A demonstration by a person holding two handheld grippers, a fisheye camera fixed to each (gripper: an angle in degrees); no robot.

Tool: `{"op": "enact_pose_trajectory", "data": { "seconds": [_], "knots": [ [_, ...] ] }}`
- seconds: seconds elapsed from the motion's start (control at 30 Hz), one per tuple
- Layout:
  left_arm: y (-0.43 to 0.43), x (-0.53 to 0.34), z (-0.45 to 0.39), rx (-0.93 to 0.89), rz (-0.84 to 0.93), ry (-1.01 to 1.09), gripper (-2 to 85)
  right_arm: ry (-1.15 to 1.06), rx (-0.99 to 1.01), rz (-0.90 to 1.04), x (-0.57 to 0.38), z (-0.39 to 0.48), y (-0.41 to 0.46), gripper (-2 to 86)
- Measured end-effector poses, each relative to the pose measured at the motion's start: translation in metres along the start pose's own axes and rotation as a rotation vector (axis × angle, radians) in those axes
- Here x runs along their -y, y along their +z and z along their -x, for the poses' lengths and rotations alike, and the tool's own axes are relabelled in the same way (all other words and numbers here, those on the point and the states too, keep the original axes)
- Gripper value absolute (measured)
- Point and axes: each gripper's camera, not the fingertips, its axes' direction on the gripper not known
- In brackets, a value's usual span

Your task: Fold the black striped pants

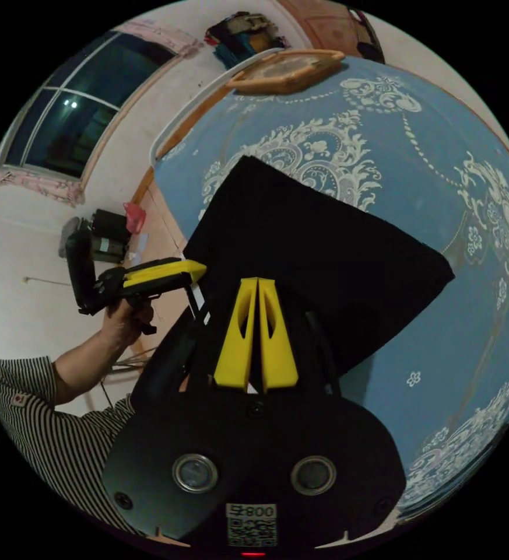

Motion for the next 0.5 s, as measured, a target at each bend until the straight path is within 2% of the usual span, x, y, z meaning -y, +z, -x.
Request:
{"op": "enact_pose_trajectory", "data": {
  "seconds": [0.17, 0.3, 0.5],
  "knots": [
    [0.016, -0.011, -0.022, -0.161, 0.031, 0.048, 1.7, 0.186, 0.169, -0.125, -0.075, -0.070, -0.041, 0.5],
    [0.052, -0.011, -0.049, -0.349, 0.177, 0.105, 4.5, 0.363, 0.297, -0.191, -0.151, -0.129, -0.060, 1.8],
    [0.109, 0.004, -0.073, -0.440, 0.386, 0.105, 8.5, 0.499, 0.439, -0.221, -0.228, -0.186, -0.067, 6.0]
  ]
}}
